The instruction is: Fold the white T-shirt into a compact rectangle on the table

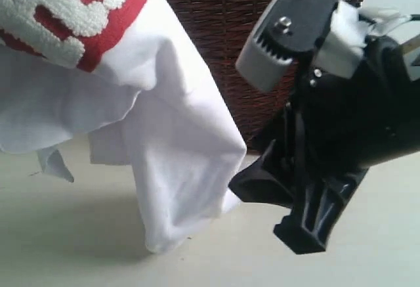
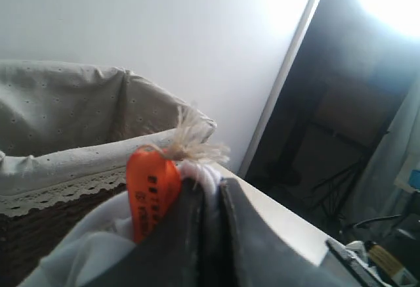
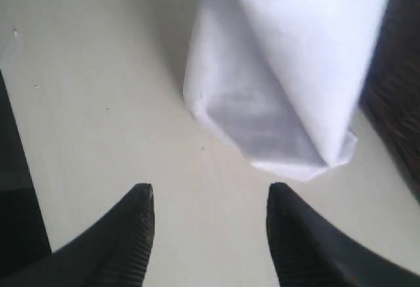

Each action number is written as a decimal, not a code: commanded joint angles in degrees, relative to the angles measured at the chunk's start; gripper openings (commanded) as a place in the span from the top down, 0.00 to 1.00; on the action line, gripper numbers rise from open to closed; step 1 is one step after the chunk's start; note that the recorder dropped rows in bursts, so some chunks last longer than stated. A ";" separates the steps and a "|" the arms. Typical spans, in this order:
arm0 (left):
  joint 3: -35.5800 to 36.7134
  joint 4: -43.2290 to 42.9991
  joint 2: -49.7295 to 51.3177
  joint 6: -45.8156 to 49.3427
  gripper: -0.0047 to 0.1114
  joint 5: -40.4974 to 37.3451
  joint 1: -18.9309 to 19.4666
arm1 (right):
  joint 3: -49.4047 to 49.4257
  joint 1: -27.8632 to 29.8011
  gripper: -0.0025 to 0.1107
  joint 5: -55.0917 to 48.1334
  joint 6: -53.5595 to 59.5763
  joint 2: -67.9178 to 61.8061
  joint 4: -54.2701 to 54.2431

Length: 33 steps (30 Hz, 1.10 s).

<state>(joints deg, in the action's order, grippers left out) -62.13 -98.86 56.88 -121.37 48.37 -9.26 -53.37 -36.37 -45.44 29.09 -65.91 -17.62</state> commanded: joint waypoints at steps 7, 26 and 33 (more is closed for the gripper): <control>-0.72 2.35 -1.77 -0.41 0.96 3.95 0.14 | 0.39 0.00 0.50 12.03 -0.17 -6.09 2.99; -0.55 -1.09 -1.77 -0.41 0.96 7.80 0.14 | 0.29 0.00 0.98 11.14 -11.21 -10.88 19.10; 0.00 -1.09 -1.77 -0.41 0.96 6.47 0.14 | -0.41 0.00 0.98 8.56 -22.96 -2.20 37.53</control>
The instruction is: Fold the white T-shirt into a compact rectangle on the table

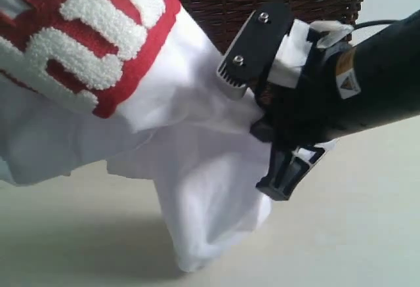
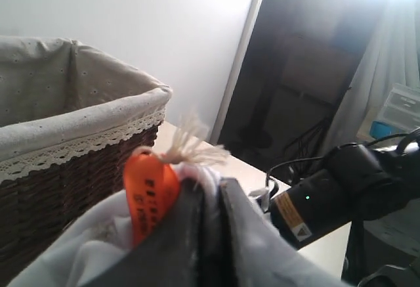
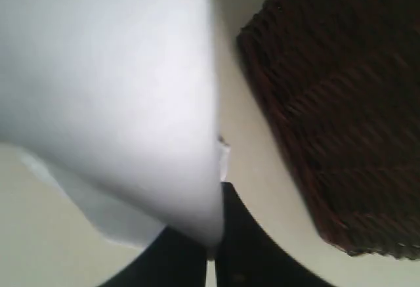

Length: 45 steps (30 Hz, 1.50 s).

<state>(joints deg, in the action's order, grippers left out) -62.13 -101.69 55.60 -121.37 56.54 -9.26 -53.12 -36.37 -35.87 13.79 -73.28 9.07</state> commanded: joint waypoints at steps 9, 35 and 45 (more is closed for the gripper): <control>9.78 1.75 2.13 3.37 0.96 -12.07 0.14 | -9.32 0.00 0.98 -2.50 -12.45 13.81 22.29; 29.91 1.75 17.14 26.70 0.50 -21.87 -34.36 | -11.11 0.00 0.98 -8.76 -12.38 9.19 18.59; 20.50 1.75 39.45 35.91 0.50 -34.28 -55.02 | -11.11 0.00 0.98 -8.56 -12.96 9.19 18.49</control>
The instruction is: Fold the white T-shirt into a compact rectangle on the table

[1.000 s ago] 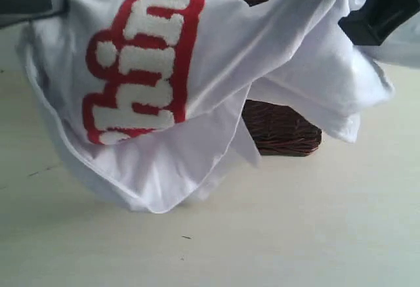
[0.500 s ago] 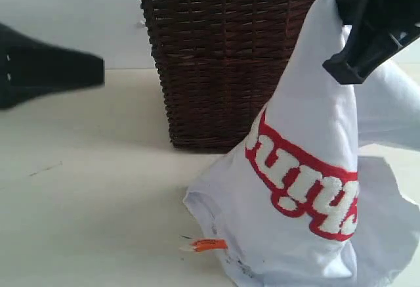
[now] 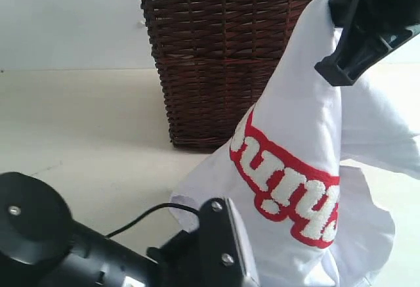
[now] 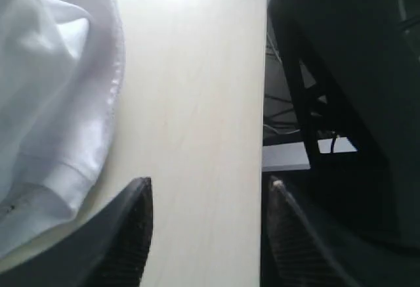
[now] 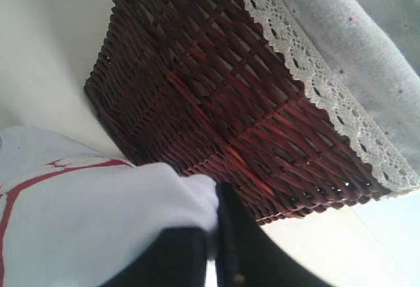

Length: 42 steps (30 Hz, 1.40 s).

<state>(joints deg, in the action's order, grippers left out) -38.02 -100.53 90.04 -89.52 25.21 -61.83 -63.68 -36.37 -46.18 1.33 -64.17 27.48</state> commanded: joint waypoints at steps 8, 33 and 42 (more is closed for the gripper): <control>-9.78 0.58 13.03 9.23 0.50 -5.77 -3.48 | -0.56 0.00 0.98 1.76 -0.89 0.08 -0.41; -13.89 0.58 21.51 10.32 0.96 -18.11 -3.35 | -0.56 0.00 0.98 1.52 -1.33 0.08 -1.16; -2.95 0.58 10.46 11.34 0.96 -32.18 -3.25 | -0.56 0.00 0.90 0.00 -1.33 0.08 0.00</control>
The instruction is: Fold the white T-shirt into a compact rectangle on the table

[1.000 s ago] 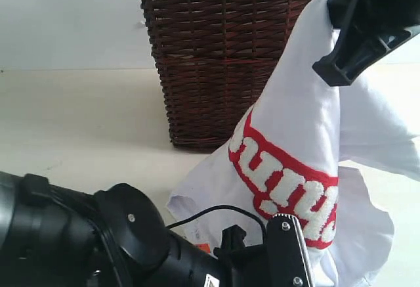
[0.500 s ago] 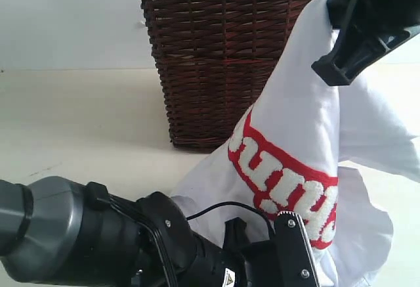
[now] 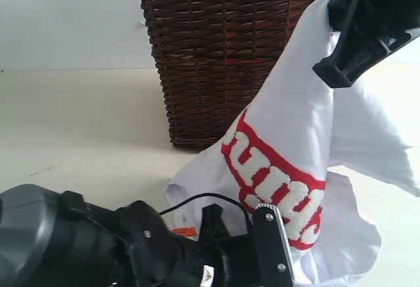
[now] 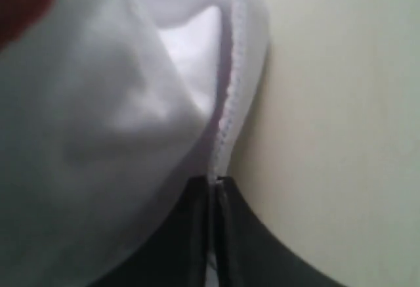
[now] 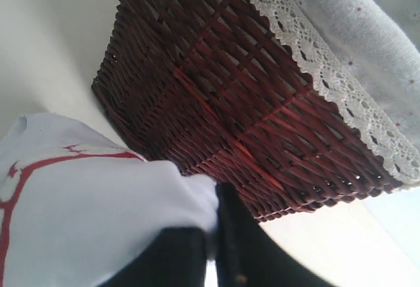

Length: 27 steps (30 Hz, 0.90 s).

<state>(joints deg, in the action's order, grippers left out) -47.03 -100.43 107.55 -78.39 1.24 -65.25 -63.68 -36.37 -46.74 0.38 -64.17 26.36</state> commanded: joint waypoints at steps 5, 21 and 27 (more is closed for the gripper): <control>14.53 2.86 -21.90 0.68 0.96 -18.40 0.16 | -0.56 0.00 0.74 0.24 -0.89 0.08 1.50; 13.27 14.38 -62.38 5.91 0.96 -47.66 0.16 | 0.05 0.00 0.58 -10.05 38.01 -0.74 -33.50; 9.62 14.38 -68.76 11.49 0.96 -51.22 0.16 | 9.83 0.00 0.56 -1.77 42.61 -4.11 -34.28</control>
<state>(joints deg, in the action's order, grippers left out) -35.66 -85.46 41.20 -69.58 -47.64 -65.15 -57.90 -36.47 -53.55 40.60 -66.54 -8.89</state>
